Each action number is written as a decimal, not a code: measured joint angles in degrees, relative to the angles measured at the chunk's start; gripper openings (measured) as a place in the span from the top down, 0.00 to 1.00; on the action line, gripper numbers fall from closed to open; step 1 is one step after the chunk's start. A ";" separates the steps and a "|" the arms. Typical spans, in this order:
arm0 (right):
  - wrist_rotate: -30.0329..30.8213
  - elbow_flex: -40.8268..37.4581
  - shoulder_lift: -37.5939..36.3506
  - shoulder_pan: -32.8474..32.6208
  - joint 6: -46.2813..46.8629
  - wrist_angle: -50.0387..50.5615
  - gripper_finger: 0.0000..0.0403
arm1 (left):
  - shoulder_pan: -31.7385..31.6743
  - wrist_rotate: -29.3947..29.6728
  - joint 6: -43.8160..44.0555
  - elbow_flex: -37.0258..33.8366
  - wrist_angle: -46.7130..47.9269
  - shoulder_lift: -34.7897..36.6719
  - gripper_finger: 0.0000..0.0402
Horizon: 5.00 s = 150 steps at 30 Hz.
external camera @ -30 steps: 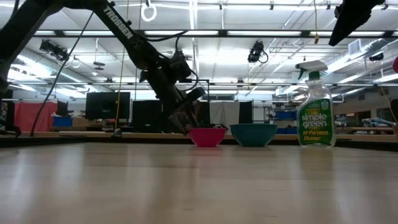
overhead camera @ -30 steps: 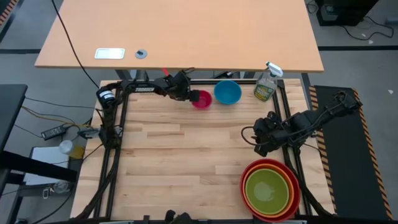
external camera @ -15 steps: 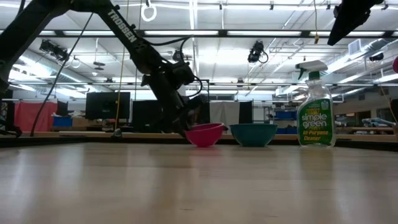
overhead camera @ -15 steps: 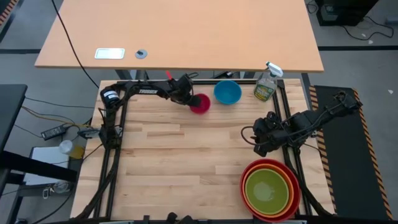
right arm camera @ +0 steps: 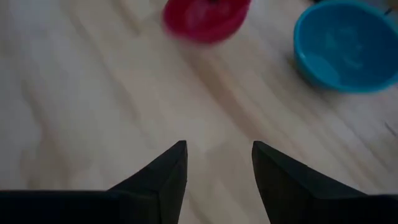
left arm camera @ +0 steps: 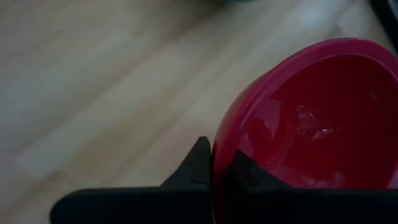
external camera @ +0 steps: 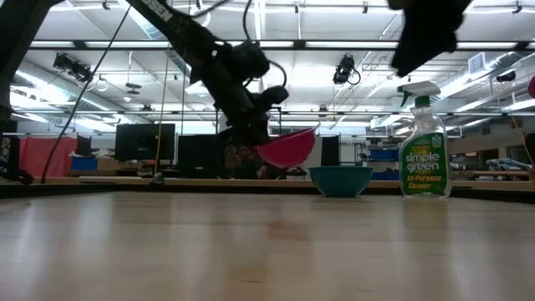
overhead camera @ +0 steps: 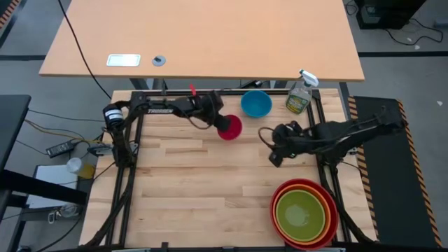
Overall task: Nest bowls inside each other
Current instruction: Stack the pink bowl into the green bowl
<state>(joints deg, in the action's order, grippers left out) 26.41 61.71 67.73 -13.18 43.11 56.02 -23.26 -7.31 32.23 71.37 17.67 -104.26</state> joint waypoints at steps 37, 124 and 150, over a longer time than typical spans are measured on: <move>-0.84 -2.95 11.88 18.85 -17.84 -31.20 0.72 | 15.91 33.48 -2.31 14.24 12.26 1.61 0.97; -34.67 -3.00 -7.41 -12.36 -6.82 1.43 0.93 | 20.42 22.39 -16.09 14.24 -3.33 7.64 0.28; -18.53 -3.00 -16.14 -5.04 -2.19 8.38 0.93 | -4.87 -1.65 22.40 14.24 -11.74 -14.89 0.35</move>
<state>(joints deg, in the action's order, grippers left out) 7.89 58.72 51.59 -18.22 40.92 64.41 -28.13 -8.96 54.63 85.60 5.93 -119.15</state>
